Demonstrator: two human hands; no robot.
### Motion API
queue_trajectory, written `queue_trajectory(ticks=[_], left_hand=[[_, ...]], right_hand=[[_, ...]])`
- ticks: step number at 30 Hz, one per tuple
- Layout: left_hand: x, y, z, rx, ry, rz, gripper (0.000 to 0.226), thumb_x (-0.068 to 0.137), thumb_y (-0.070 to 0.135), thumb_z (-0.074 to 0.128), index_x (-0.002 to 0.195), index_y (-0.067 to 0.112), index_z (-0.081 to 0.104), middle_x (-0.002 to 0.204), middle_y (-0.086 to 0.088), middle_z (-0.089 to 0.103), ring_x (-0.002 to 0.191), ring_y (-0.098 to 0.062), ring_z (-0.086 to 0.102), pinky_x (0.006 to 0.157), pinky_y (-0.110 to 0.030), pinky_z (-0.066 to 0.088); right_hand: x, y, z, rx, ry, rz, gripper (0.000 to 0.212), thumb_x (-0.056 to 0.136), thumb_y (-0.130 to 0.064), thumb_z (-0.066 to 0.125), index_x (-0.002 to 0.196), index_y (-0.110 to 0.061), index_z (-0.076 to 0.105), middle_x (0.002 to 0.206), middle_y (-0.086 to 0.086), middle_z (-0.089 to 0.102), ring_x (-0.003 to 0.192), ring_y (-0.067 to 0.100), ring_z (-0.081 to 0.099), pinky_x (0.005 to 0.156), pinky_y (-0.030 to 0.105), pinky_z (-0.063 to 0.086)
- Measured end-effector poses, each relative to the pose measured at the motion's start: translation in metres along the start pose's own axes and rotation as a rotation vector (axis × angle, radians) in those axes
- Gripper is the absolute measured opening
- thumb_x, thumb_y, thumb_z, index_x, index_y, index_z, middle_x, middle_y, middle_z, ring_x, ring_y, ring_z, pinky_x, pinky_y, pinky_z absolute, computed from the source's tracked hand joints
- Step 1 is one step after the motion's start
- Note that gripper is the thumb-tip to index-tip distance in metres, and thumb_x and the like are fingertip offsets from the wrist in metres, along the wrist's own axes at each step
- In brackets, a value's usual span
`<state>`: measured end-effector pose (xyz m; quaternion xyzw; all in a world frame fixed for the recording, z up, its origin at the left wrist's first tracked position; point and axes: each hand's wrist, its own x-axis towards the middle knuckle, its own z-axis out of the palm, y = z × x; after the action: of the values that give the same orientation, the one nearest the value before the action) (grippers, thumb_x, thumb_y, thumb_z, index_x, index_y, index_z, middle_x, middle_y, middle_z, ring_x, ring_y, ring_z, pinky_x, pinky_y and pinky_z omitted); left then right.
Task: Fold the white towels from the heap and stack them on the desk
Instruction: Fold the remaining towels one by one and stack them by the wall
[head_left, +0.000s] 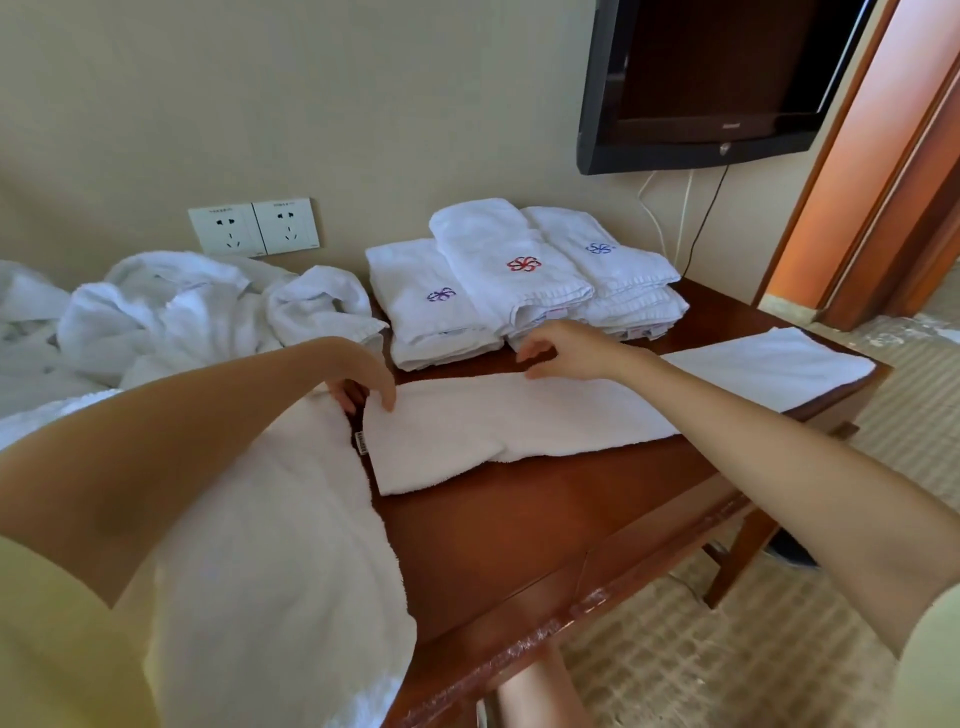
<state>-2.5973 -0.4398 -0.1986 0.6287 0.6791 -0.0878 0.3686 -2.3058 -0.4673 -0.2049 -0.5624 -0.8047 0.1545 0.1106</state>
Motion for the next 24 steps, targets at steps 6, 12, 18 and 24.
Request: queue_trajectory(ticks=[6, 12, 18, 24], left_hand=[[-0.016, -0.004, -0.005, -0.468, -0.095, -0.004, 0.010, 0.096, 0.007, 0.048, 0.088, 0.005, 0.053, 0.070, -0.009, 0.057, 0.058, -0.018, 0.057, 0.042, -0.021, 0.052], [-0.035, 0.004, -0.010, -0.836, -0.096, 0.009, 0.028, 0.098, -0.001, 0.034, 0.073, 0.007, 0.044, 0.057, -0.008, 0.045, 0.048, -0.013, 0.049, 0.033, -0.019, 0.045], [-0.060, 0.009, -0.026, -1.030, 0.054, 0.141, 0.033, 0.097, 0.001, 0.034, 0.067, 0.013, 0.039, 0.046, -0.002, 0.038, 0.046, -0.009, 0.038, 0.036, -0.013, 0.042], [-0.079, 0.029, -0.025, -1.280, 0.111, 0.308, 0.030, 0.097, 0.006, 0.037, 0.071, 0.012, 0.050, 0.042, -0.001, 0.053, 0.034, -0.012, 0.054, 0.040, -0.018, 0.049]], right_hand=[[-0.024, -0.095, 0.043, -0.217, 0.020, -0.204, 0.069, 0.092, -0.060, 0.048, 0.146, -0.019, 0.038, 0.150, 0.001, 0.040, 0.136, 0.019, 0.038, 0.109, 0.033, 0.031], [-0.033, -0.124, 0.101, -0.064, -0.004, -0.095, 0.121, 0.075, -0.065, 0.067, 0.154, -0.017, -0.012, 0.162, 0.006, -0.010, 0.149, 0.022, 0.000, 0.119, 0.041, 0.013], [-0.031, -0.147, 0.077, 0.109, 0.343, -0.070, 0.058, 0.099, -0.031, 0.048, 0.152, -0.020, 0.027, 0.156, 0.014, 0.026, 0.143, 0.031, 0.025, 0.111, 0.042, 0.029], [-0.034, -0.148, 0.034, 1.390, -0.089, -0.021, 0.052, 0.104, -0.037, 0.034, 0.151, -0.014, 0.029, 0.155, 0.003, 0.032, 0.142, 0.019, 0.031, 0.120, 0.034, 0.019]])
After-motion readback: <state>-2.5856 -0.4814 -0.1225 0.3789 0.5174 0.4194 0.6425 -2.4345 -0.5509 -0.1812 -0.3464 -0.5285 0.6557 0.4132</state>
